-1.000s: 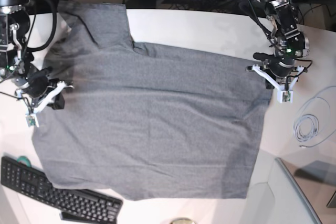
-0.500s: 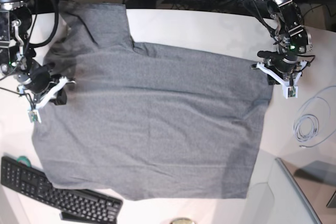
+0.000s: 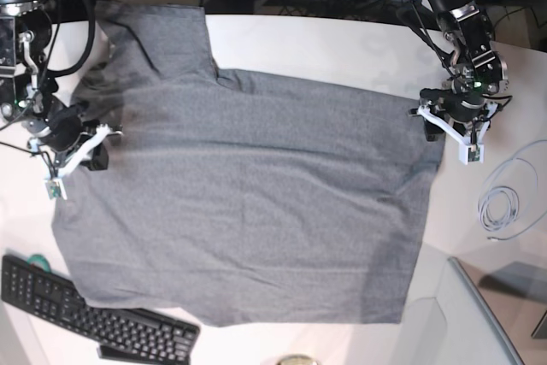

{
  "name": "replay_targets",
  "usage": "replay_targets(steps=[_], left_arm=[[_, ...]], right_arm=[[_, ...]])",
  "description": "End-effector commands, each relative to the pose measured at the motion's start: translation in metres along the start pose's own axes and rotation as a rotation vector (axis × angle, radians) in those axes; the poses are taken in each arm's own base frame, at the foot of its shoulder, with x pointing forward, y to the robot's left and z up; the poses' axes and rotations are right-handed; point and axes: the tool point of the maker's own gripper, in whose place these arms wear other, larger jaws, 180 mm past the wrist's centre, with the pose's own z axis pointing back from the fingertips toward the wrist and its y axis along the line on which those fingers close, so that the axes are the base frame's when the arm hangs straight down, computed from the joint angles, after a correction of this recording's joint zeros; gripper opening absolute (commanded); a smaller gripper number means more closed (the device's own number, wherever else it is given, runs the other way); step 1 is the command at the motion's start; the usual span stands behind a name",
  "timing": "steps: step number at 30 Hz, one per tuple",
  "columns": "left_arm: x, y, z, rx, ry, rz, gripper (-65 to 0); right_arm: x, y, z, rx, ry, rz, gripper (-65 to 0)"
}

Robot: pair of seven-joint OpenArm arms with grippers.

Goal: Layout the t-shirt on the table in an organized manner, then fold the t-shirt properly
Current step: 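Hold the shirt edge with both grippers, adjusting the grip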

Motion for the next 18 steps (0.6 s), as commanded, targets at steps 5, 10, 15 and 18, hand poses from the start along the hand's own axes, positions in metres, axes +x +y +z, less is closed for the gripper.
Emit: replay_targets(steps=[5, 10, 15, 18], left_arm=[[0.024, 0.004, -0.001, 0.008, -0.059, -0.004, -33.1], [0.027, 0.002, -0.002, 0.003, -0.064, -0.002, -43.6], [0.023, 0.000, -0.004, -0.002, -0.055, 0.002, -61.2], [0.020, 0.002, -0.005, -0.001, -0.044, 0.004, -61.7]], right_arm=[[0.020, -0.004, 0.003, -0.001, -0.054, 0.014, -63.0], [0.020, -0.004, 0.003, -0.001, -0.054, 0.014, -63.0], [0.019, -0.004, 0.003, -0.003, -0.053, 0.013, -63.0], [0.020, -0.004, 0.003, -0.003, -0.055, 0.013, -63.0]])
